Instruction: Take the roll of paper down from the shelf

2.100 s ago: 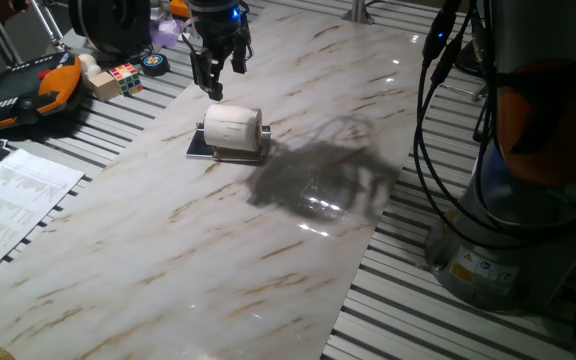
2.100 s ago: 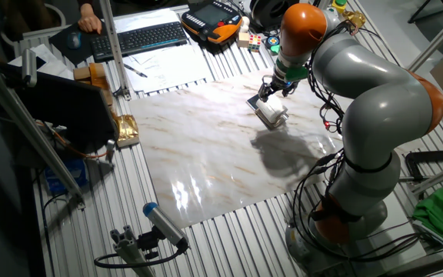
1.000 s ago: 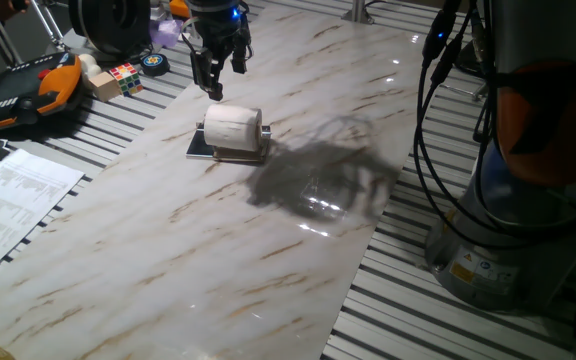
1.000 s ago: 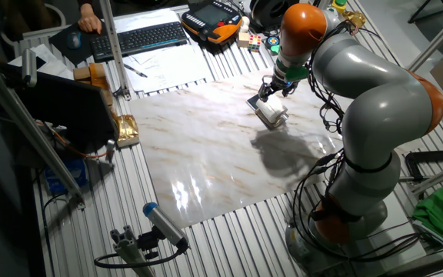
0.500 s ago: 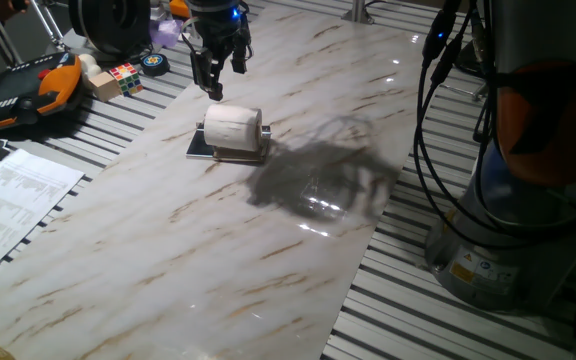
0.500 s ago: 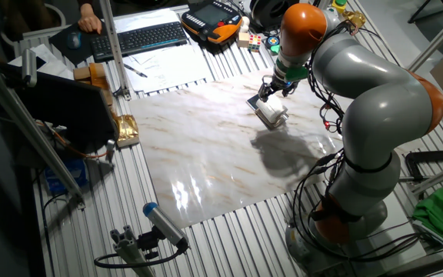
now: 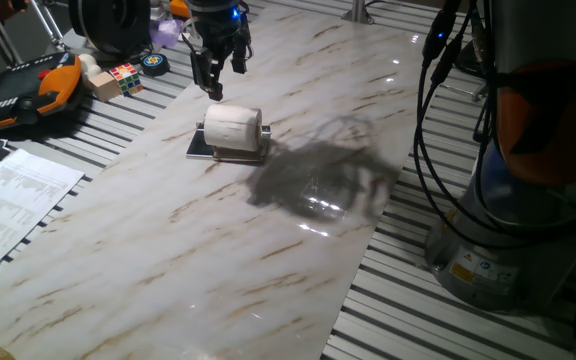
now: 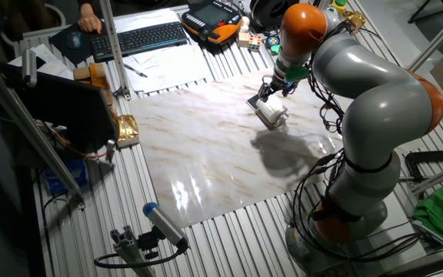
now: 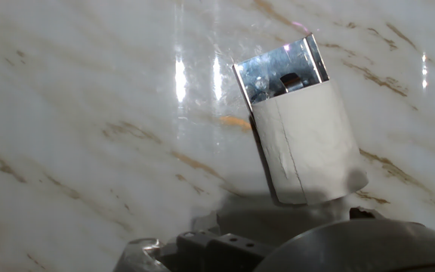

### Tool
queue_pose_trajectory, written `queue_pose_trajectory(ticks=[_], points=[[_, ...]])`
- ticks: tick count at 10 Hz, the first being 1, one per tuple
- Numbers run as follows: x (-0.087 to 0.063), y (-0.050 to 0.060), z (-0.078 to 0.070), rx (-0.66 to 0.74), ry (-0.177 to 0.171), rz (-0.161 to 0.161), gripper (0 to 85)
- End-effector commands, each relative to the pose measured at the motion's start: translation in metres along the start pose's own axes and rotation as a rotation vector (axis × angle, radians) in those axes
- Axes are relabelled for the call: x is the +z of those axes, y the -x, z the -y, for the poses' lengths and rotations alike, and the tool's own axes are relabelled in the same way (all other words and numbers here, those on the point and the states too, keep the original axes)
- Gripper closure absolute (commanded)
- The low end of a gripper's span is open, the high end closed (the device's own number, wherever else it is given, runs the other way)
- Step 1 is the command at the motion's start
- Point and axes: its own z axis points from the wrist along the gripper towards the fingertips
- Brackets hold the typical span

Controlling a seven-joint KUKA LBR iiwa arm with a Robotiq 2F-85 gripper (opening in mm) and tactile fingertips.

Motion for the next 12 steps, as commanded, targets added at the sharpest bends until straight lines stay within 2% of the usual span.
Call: queue_pose_trajectory(ticks=[1, 4, 10, 12], points=[[-0.001, 0.000, 0.000, 0.034, -0.041, 0.007, 84.3], [-0.010, 0.003, -0.002, 0.038, -0.048, -0.005, 84.3], [0.004, 0.008, 0.007, -0.001, -0.024, 0.008, 84.3], [0.011, 0.012, 0.009, -0.046, -0.034, 0.016, 84.3]])
